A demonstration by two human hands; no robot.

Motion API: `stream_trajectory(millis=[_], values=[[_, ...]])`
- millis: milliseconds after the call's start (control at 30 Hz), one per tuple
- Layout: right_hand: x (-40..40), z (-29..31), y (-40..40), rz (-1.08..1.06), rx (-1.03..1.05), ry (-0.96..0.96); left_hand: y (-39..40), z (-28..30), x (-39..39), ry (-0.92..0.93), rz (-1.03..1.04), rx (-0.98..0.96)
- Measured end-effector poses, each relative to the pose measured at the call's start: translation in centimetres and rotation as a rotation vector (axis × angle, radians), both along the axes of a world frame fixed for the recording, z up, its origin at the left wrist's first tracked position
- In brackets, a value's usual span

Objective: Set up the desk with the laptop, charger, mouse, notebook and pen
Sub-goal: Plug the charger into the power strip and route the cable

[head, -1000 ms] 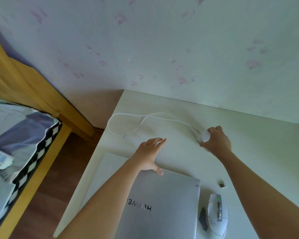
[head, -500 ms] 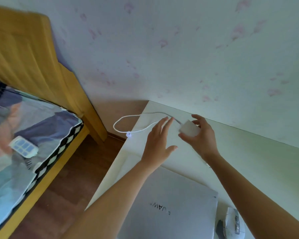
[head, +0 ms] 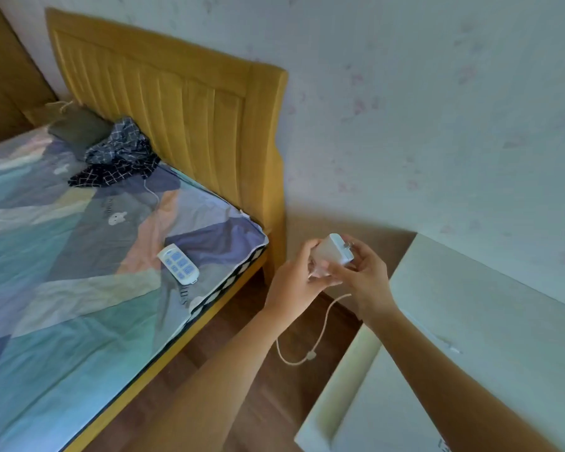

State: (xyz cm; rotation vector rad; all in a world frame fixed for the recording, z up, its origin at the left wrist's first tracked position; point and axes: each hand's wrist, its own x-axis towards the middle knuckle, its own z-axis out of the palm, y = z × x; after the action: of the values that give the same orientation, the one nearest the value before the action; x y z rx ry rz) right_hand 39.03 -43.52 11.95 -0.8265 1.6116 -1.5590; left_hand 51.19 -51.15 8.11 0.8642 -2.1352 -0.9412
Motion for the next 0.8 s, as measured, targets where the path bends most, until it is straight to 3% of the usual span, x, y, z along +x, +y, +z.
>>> stream_trajectory(millis=[167, 367, 567, 667, 800], values=[[9.1, -1.6, -7.0, 0.133, -0.014, -0.08, -5.7, -1.6, 7.9, -0.02, 0.153, 0.137], [15.8, -4.9, -14.4, 0.204, 0.041, -0.052, -11.5, -3.4, 14.4, -0.291, 0.371, 0.112], [17.7, -10.1, -22.4, 0.308, 0.158, -0.032, -17.9, -6.6, 18.0, -0.451, 0.368, 0.144], [17.8, -13.8, -26.5, 0.376, 0.276, 0.052, -21.2, -9.4, 20.5, -0.478, 0.375, 0.201], [18.5, -18.2, -30.7, 0.443, 0.459, 0.297, -25.7, -14.4, 24.4, -0.661, 0.411, 0.225]])
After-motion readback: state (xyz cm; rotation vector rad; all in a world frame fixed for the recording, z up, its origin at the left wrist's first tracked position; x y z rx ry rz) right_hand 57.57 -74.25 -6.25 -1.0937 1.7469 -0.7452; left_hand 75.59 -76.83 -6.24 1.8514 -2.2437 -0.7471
